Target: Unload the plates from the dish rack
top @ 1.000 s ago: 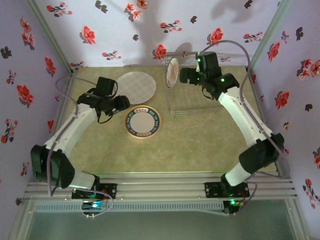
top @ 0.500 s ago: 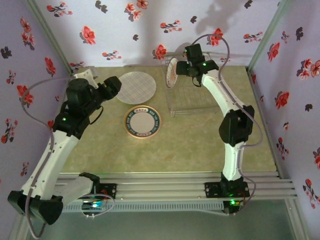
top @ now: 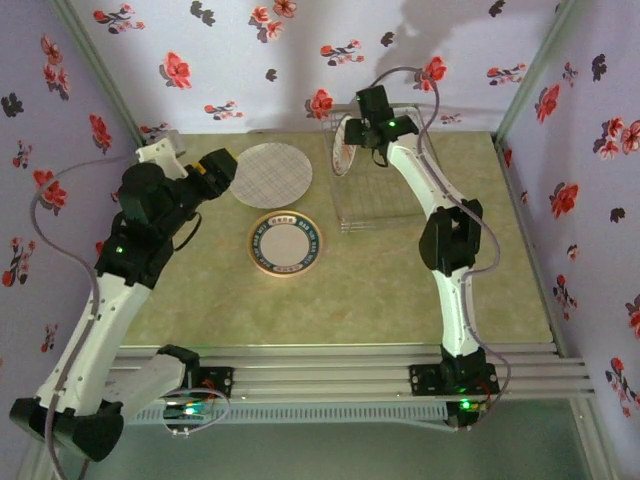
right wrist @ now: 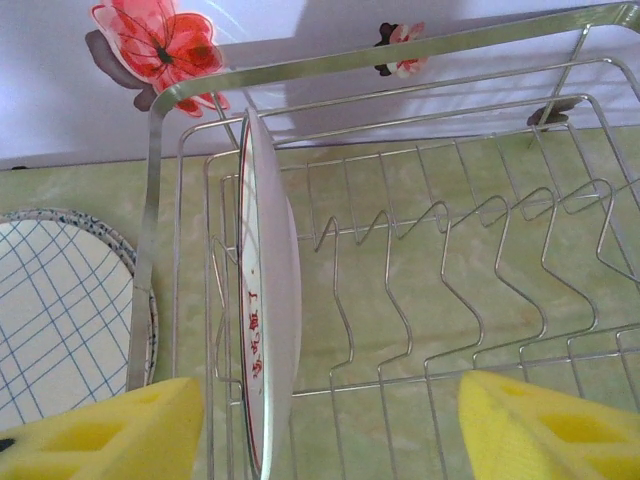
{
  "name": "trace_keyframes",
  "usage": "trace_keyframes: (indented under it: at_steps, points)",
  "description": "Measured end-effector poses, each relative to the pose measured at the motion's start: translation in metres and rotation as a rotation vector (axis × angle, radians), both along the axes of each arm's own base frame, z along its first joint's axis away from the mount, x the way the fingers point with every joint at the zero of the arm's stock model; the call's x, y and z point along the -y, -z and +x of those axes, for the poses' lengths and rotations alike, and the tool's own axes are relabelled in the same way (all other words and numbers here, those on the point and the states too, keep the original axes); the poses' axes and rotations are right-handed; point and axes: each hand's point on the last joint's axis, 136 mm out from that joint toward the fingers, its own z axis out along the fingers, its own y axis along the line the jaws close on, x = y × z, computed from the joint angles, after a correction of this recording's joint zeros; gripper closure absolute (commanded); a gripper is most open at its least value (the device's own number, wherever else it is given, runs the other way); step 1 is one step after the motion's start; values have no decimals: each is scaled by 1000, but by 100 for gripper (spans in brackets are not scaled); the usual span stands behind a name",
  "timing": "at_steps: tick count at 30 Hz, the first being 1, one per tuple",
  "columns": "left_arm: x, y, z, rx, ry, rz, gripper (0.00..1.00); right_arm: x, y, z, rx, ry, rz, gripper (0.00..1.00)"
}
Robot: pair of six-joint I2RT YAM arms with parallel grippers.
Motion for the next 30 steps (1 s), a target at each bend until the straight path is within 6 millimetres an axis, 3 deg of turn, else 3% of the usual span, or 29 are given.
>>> trace_keyframes:
  at_steps: [6, 12, 30]
  points:
    - [-4, -12, -11, 31, 0, -26, 35, -2, 15, 5, -11, 12, -26, 42]
    - [-5, -12, -15, 27, 0, -29, 35, -8, 28, 12, -16, 5, -40, 48]
    - [-10, -10, -28, 10, -1, -23, 35, -19, 35, 29, 24, 11, -67, 76]
